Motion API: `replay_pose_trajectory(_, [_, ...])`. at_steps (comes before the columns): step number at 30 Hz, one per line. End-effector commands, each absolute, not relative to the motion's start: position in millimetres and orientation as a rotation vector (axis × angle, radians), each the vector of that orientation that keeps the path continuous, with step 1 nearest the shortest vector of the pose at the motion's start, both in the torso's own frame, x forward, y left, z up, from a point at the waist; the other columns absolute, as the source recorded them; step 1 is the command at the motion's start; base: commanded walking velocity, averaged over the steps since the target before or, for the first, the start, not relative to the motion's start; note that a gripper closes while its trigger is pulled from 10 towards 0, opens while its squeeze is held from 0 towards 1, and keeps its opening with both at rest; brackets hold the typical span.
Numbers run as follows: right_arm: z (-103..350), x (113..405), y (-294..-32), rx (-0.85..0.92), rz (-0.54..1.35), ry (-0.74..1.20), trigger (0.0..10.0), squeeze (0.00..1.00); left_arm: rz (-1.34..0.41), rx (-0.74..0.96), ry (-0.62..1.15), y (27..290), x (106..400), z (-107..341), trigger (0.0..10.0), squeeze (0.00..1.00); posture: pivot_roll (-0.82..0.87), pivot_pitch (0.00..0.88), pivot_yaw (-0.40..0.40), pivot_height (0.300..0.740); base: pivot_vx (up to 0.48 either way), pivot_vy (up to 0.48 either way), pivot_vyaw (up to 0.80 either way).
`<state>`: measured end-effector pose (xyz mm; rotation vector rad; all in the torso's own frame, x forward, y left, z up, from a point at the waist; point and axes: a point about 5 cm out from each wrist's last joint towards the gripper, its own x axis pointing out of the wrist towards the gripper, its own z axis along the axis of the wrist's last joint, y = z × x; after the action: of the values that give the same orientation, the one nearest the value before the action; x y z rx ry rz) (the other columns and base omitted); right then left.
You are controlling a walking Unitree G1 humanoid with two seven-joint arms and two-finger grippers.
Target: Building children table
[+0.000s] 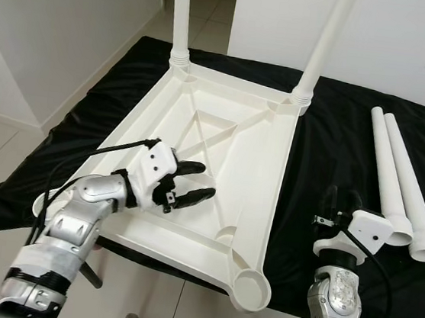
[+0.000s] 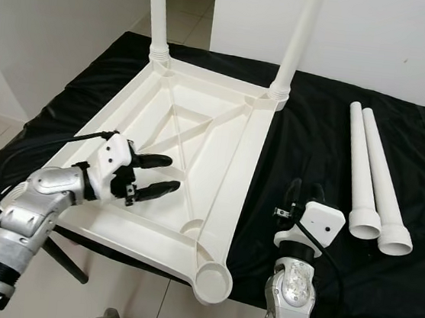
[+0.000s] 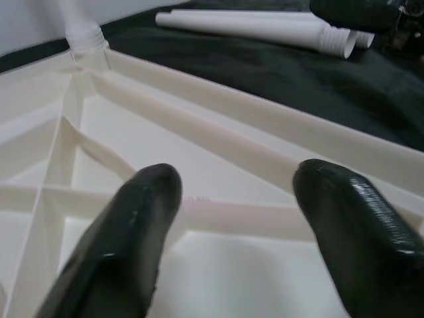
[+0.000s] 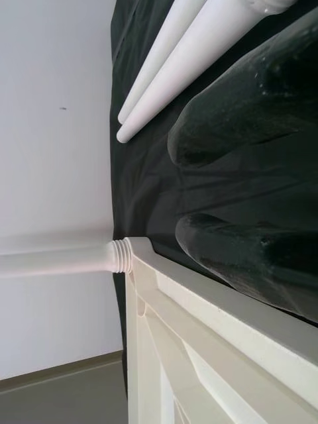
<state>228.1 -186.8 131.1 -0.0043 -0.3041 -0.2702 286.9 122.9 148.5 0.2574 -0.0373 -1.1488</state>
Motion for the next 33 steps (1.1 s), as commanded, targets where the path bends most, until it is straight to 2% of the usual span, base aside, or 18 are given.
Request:
replay_pose_trajectory(1, [126.4, 228.0, -185.5, -0.006, -0.266, -0.279, 10.0, 0.0, -1.312, 0.246, 0.024, 120.7, 274.8, 143.7, 10.0, 1.0, 0.05, 0.0, -0.007, 0.74, 0.0, 0.0, 0.0])
replay_pose_trajectory(8, [125.3, 227.6, -185.2, -0.007, -0.263, -0.272, 10.0, 0.0, -1.42, 0.297, 0.101, 119.6, 261.8, 136.0, 10.0, 0.96, 0.05, 0.002, -0.009, 0.74, 0.0, 0.0, 0.0])
replay_pose_trajectory(9, [125.5, 227.5, -185.7, -0.008, -0.264, -0.272, 10.0, 0.0, -1.442, 0.314, 0.115, 118.6, 259.2, 133.9, 10.0, 0.0, 0.04, 0.004, -0.009, 0.74, 0.0, 0.0, 0.0])
replay_pose_trajectory(17, [125.6, 226.9, -187.4, -0.015, -0.269, -0.27, 10.0, 0.0, -1.44, 0.406, 0.107, 111.9, 257.1, 129.3, 10.0, 0.0, 0.04, 0.008, -0.009, 0.74, 0.0, 0.0, 0.0])
replay_pose_trajectory(19, [125.9, 226.9, -188.5, -0.017, -0.274, -0.269, 10.0, 0.0, -1.422, 0.481, 0.126, 109.2, 259.7, 125.2, 10.0, 0.0, 0.03, 0.01, -0.007, 0.74, 0.0, 0.0, 0.0])
replay_pose_trajectory(33, [126.5, 227.1, -189.6, -0.02, -0.287, -0.269, 10.0, 0.0, -1.481, 0.591, 0.16, 101.0, 256.3, 120.1, 10.0, 0.0, 0.03, 0.015, 0.001, 0.74, 0.0, 0.0, 0.0])
